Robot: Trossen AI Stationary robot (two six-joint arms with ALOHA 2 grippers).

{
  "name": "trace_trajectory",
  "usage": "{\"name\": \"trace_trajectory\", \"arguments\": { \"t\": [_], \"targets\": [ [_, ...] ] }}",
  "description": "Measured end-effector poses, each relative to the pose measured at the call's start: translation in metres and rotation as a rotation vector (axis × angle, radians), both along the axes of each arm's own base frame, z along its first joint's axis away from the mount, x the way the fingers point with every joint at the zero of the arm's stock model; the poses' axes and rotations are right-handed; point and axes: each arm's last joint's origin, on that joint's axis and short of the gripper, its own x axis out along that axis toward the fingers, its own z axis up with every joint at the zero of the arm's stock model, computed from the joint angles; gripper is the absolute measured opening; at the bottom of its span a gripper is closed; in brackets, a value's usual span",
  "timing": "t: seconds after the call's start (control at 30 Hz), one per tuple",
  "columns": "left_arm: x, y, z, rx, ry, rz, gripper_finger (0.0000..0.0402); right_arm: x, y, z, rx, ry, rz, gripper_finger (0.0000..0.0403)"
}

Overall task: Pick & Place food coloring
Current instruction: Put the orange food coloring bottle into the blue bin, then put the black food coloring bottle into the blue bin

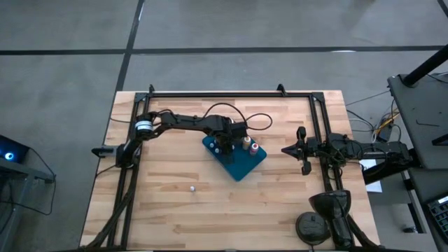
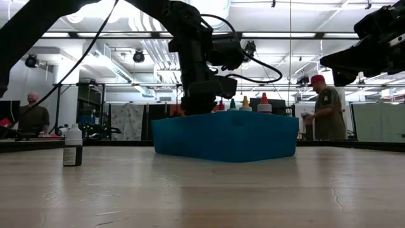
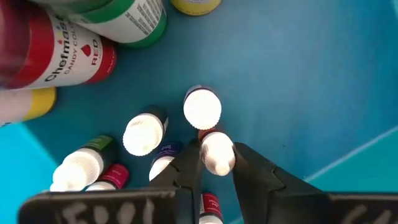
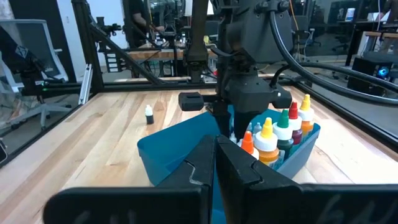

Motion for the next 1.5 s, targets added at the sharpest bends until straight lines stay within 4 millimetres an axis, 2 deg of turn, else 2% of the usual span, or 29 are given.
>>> {"name": "trace_trajectory", "arguments": {
  "t": [0.23,0.47,0.9,1.17,1.5],
  "targets": [
    [-0.001,0.0,-0.001,-0.009,0.005,0.006,0.0102,0.0,0.0,0.0,0.0,0.0,0.0,0.0009],
    [-0.002,-0.001,0.005,-0.01,0.013,0.006,0.0113,0.0,0.0,0.0,0.002,0.0,0.0,0.0009],
    [-0.006,-0.004,0.057,0.004,-0.11,0.015,0.0114,0.0,0.0,0.0,0.001,-0.001,0.001,0.0009],
    [-0.015,-0.018,0.083,0.008,-0.17,-0.011,0.0114,0.0,0.0,0.0,0.0,0.0,0.001,0.0009],
    [-0.017,-0.047,0.088,-0.001,-0.183,-0.094,0.0114,0.0,0.0,0.0,0.001,0.001,0.0,0.0009]
  ]
}}
